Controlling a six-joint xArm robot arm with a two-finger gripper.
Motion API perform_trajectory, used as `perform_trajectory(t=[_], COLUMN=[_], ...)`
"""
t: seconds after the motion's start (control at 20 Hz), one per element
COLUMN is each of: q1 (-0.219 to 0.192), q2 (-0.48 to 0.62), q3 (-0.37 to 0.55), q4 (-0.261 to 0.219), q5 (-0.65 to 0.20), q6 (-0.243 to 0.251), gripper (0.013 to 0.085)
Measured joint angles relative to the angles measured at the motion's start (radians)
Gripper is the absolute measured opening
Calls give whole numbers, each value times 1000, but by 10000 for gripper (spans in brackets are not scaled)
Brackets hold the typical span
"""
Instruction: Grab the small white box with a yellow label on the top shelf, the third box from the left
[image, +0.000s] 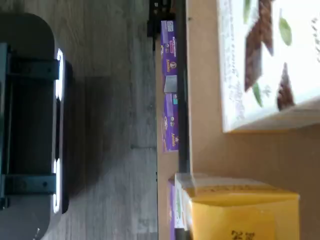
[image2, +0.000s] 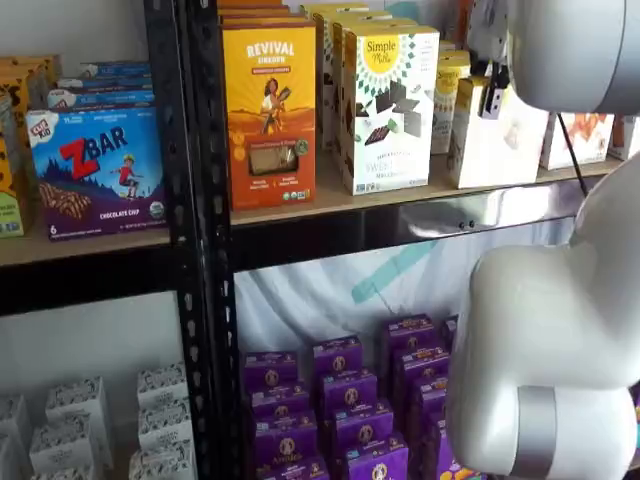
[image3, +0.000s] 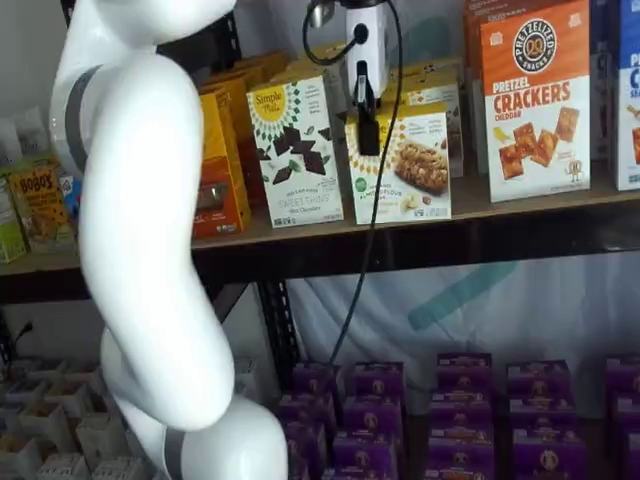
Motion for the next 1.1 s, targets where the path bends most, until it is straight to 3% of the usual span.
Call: perform_trajectory(t=[0.3,1.1], q1=[-17,5], q2=[-67,-300], q3=[30,211], q4=[27,5], q5=[66,160], q6=[-4,20], gripper=[370,370])
